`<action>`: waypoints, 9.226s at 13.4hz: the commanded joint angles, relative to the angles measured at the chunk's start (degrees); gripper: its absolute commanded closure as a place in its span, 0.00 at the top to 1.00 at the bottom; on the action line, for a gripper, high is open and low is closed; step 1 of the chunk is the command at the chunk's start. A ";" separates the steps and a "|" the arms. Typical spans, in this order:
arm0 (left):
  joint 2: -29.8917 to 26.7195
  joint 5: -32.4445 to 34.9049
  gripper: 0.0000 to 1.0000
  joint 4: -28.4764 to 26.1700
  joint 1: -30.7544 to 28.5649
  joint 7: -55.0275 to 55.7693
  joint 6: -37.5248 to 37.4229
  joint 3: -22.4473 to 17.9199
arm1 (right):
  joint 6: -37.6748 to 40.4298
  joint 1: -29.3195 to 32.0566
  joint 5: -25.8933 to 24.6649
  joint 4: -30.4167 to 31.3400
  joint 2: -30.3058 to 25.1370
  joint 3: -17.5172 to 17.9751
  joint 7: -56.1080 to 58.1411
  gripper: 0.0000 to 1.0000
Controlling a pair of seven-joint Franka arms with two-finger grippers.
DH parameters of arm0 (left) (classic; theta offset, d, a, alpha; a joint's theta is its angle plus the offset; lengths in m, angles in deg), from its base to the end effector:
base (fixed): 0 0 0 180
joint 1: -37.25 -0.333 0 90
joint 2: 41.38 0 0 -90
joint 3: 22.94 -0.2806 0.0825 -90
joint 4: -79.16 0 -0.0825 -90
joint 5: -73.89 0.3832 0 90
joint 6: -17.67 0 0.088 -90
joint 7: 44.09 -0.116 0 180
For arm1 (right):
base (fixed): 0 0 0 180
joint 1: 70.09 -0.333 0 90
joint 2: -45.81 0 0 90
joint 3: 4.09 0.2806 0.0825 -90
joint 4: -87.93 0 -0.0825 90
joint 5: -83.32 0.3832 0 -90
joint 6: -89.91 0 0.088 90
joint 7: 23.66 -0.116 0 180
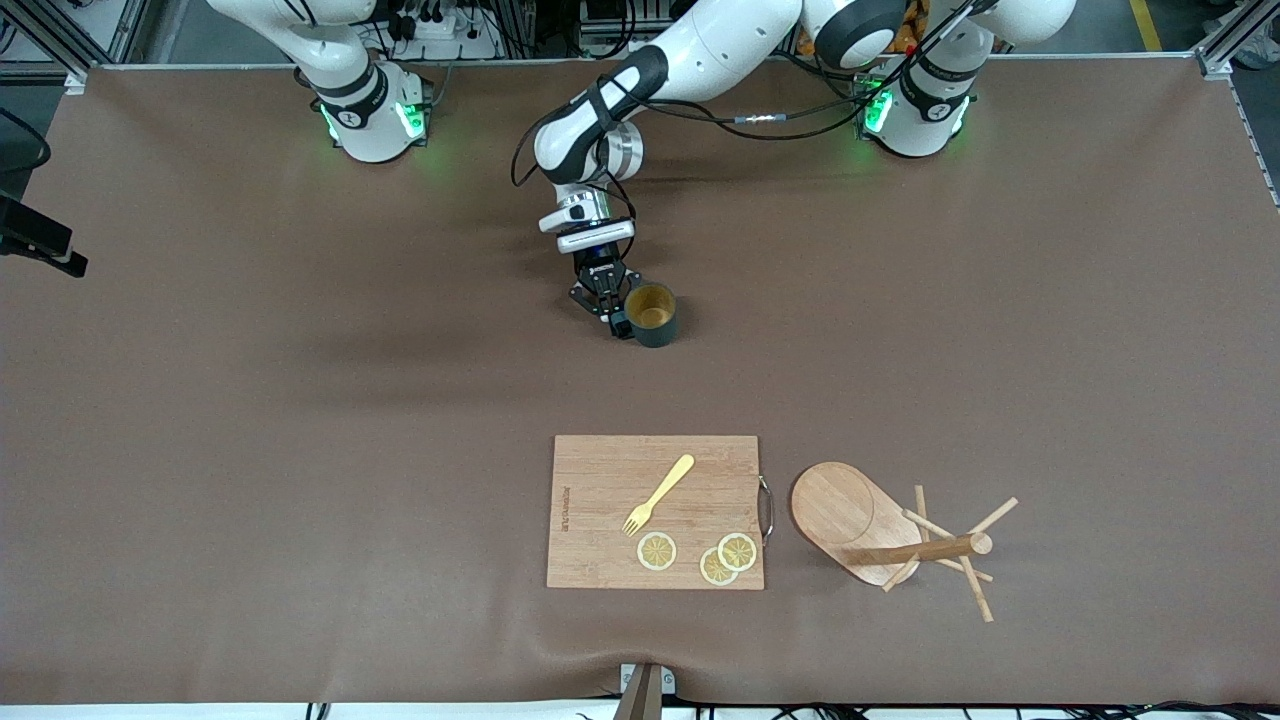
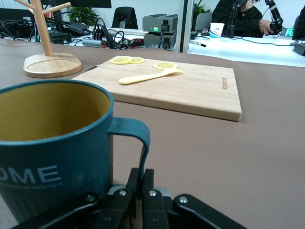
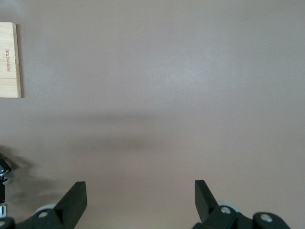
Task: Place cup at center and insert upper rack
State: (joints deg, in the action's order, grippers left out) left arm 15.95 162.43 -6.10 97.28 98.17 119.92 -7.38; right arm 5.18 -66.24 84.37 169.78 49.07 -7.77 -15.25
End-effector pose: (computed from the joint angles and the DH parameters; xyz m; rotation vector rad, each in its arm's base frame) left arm 0.2701 -0.5909 0.0676 -2.5098 -0.3843 -1.6586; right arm 0.5559 -0.0701 0.6068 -3.1261 -0.0267 0.0069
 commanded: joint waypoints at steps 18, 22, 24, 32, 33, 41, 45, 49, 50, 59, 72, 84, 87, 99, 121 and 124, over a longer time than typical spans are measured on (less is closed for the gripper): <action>-20.32 -44.27 0.00 11.34 -38.29 -41.70 9.81 22.41 | 0.71 0.90 0.35 -1.00 0.17 0.17 0.73 1.00; -22.79 -58.44 0.00 11.34 -46.47 -41.62 16.58 22.76 | 0.71 0.81 0.35 -1.00 0.17 0.26 0.73 1.00; -24.54 -66.70 0.00 11.16 -51.65 -44.67 17.90 22.94 | 0.80 0.81 0.35 -1.00 0.17 0.26 0.73 1.00; -22.10 -90.45 0.00 10.99 -66.34 -63.59 23.42 25.05 | 0.98 0.81 0.44 -1.00 0.17 0.17 0.73 1.00; -21.39 -91.86 0.00 10.90 -67.14 -63.85 26.05 24.87 | 1.06 0.90 0.44 -1.00 0.17 0.17 0.73 1.00; -16.47 -96.43 0.00 10.72 -69.96 -65.27 42.39 24.43 | 0.98 0.90 0.35 -1.00 0.17 0.17 0.73 1.00; -16.73 -96.80 0.00 8.09 -71.79 -63.86 48.57 23.64 | 0.98 0.90 0.35 -1.00 0.17 0.17 0.73 1.00; -16.99 -96.97 0.00 5.72 -72.85 -63.68 48.66 23.64 | 0.98 0.90 0.35 -1.00 0.17 0.17 0.73 1.00; -17.17 -96.97 0.00 5.02 -73.12 -63.77 48.66 23.64 | 0.98 0.90 0.35 -1.00 0.17 0.17 0.73 1.00; -17.26 -96.36 0.00 3.61 -75.49 -62.62 48.66 23.47 | 0.98 0.90 0.35 -1.00 0.17 0.17 0.73 1.00; -17.34 -96.36 1.00 2.29 -79.10 -62.54 48.66 23.55 | 0.98 0.90 0.35 -1.00 0.17 0.17 0.73 1.00; -31.92 -79.66 1.00 2.20 -82.60 -66.03 21.10 23.73 | 0.98 0.90 0.35 -1.00 0.17 0.17 0.73 1.00; -35.44 -79.66 1.00 2.20 -83.40 -76.83 10.39 23.99 | 0.98 0.90 0.27 -1.00 0.26 0.17 0.73 1.00; -48.53 -87.82 1.00 0.63 -64.18 -117.18 -14.09 -1.82 | 0.98 0.90 0.26 -1.00 0.17 0.17 0.73 1.00; -59.18 -88.89 1.00 -2.02 -51.15 -136.45 -18.58 -13.54 | 0.98 0.90 0.26 -1.00 0.17 0.17 0.73 1.00; -59.71 -88.89 1.00 -2.37 -51.85 -136.45 -18.57 -13.63 | 0.98 0.90 0.35 -1.00 0.17 0.17 0.73 1.00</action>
State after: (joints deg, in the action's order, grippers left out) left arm -42.37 73.40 -7.86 45.77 -38.37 100.91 -20.98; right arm 5.41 -66.22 84.36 169.65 49.07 -8.10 -15.25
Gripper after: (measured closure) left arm 0.000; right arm 0.000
